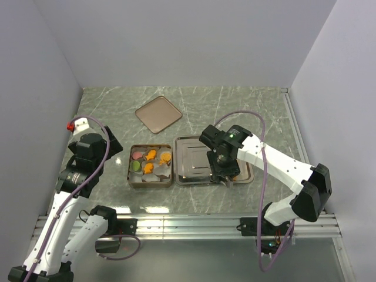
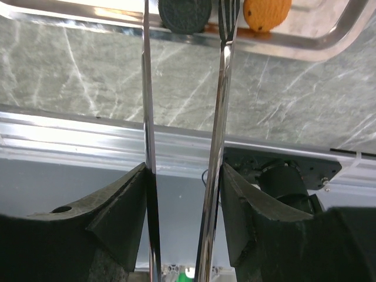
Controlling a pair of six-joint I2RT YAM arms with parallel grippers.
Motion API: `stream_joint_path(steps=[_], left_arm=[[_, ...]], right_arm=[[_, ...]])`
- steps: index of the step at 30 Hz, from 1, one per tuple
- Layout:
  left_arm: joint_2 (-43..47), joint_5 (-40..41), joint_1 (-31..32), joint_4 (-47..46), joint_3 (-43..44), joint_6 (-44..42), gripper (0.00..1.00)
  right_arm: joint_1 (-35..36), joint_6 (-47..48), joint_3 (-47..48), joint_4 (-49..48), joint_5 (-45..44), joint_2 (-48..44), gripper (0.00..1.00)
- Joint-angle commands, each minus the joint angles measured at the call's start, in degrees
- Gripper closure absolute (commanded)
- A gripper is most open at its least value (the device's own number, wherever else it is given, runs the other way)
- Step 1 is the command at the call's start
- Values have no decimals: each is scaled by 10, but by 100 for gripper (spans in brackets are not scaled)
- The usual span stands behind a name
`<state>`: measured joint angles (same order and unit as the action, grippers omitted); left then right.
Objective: Pack the cookies
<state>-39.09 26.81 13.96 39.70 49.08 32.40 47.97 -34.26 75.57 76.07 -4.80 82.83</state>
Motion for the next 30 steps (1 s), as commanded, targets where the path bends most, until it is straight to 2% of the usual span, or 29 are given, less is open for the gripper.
stream_joint_path(steps=[1,13,21,23,26,30], left_arm=[[7,-2,2,-21,1,-2,0],[7,0,2,-18,1,2,0],[6,0,2,-16,2,3,0],[5,0,2,-16,2,4,1],[4,0,2,-17,2,4,1],[-2,-4,2,-17,2,2,1]], right_arm=[[-1,0,-12,26,14,-24,43],[8,2,1,36,15,-17,43],[8,14,-1,29,14,-7,61],[8,14,7,35,5,-3,61],[6,14,33,45,-16,5,62],[3,17,147,63,-32,32,62]])
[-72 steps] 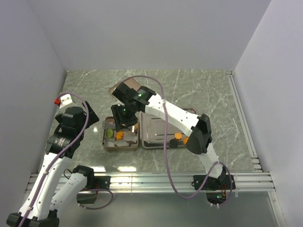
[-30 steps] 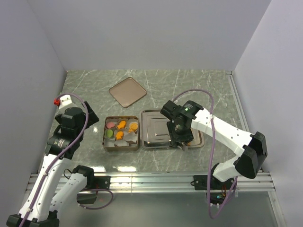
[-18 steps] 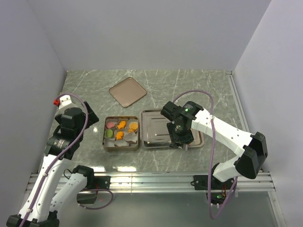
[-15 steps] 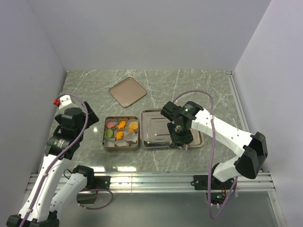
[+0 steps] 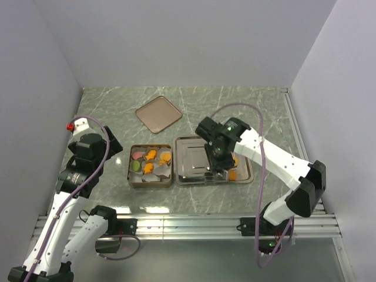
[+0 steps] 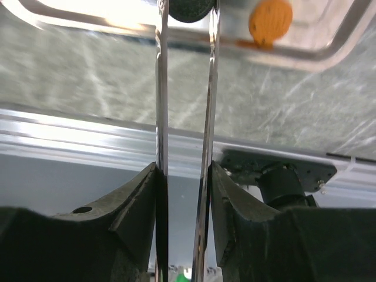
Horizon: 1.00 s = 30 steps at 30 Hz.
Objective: Pack the cookies
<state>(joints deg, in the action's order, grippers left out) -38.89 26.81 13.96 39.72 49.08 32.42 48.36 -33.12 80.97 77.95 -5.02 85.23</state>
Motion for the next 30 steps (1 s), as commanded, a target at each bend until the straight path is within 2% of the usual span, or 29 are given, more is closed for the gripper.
stream_joint_path(steps=[1,6,12,15,21,30], left_arm=[[-6,-5,2,-18,3,1,1],[-15,-10,1,-18,4,0,1],[-19,-10,1,-18,4,-1,1],[-21,-9,0,-18,4,-1,1],[-16,-8,-4,-18,5,-1,1],[-13,-8,-4,-18,4,0,0]], right_arm=[[-2,10,116,46,-25,27,63],[7,29,264,45,16,85,64],[65,33,440,45,72,188,65],[89,25,494,41,104,219,65],[137,10,510,6,156,264,64],[166,13,495,-42,184,318,64]])
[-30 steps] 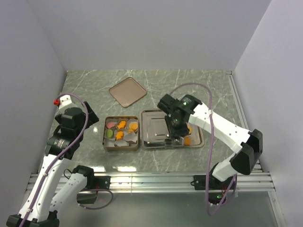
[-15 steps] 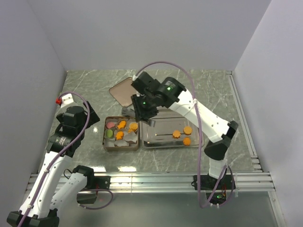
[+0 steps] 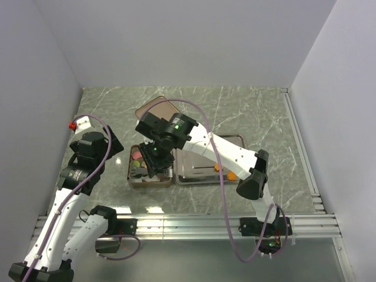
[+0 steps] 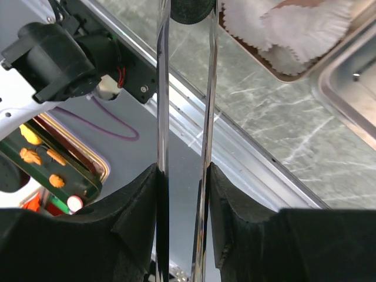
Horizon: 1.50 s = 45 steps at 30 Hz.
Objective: Pack the cookies
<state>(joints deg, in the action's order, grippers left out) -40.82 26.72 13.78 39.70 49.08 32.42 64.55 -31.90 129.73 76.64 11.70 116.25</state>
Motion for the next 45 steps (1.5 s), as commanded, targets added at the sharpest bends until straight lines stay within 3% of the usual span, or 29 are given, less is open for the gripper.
stream_joint_path(steps=[1,15,23,32,40,45], left_arm=[[7,-6,-2,-18,4,0,0],[9,-6,-2,-18,2,0,1],[9,-6,-2,-19,3,1,1],[10,-7,-2,-19,2,0,1],[10,-7,-2,-18,2,0,1],[10,-7,-2,-19,2,0,1]], right_arm=[[7,3,8,-32,18,13,64],[7,9,14,-49,22,61,64],[6,11,28,-46,11,72,54],[-3,11,28,-44,5,57,44],[-7,8,52,-34,-9,34,43],[-35,7,48,-26,-38,-33,43]])
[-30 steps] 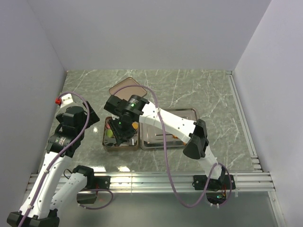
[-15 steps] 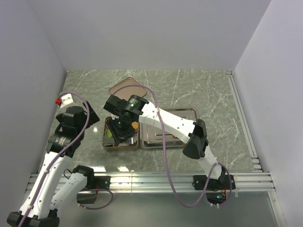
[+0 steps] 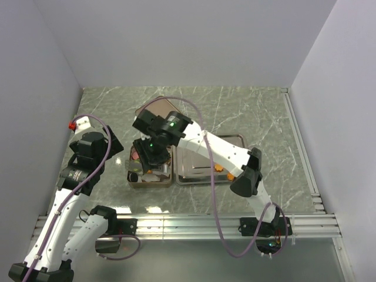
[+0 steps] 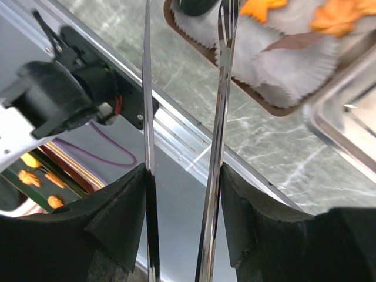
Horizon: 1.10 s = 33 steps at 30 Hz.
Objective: Pack the cookies
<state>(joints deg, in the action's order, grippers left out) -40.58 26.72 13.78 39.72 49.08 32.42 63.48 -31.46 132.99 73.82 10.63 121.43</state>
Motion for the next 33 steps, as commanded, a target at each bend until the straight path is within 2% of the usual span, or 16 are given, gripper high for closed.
stream_joint_path(steps=[1,6,12,16,18,21,26,33], left_arm=[[8,-8,-2,-19,2,0,1],[4,-13,-2,-22,1,-3,1],[-1,-19,-2,-23,2,-5,1],[1,-12,-2,-22,2,-3,1],[4,-11,-2,-21,2,-2,1],[6,-11,-2,-22,1,-2,0],[2,-18,-2,-25,0,-3,1],[-9,-26,-2,-28,-2,-8,1]], right_arm=[[-46,4,5,1,-34,-101,43],[-146,23,-74,7,-97,-212,44],[-330,44,-213,-19,-188,-304,44],[-462,49,-315,-68,-158,-316,44],[-521,54,-333,-94,-144,-297,44],[-560,67,-332,-122,-138,-254,45],[-586,62,-259,-141,-145,-146,45],[-588,-10,-148,-163,-134,-19,46]])
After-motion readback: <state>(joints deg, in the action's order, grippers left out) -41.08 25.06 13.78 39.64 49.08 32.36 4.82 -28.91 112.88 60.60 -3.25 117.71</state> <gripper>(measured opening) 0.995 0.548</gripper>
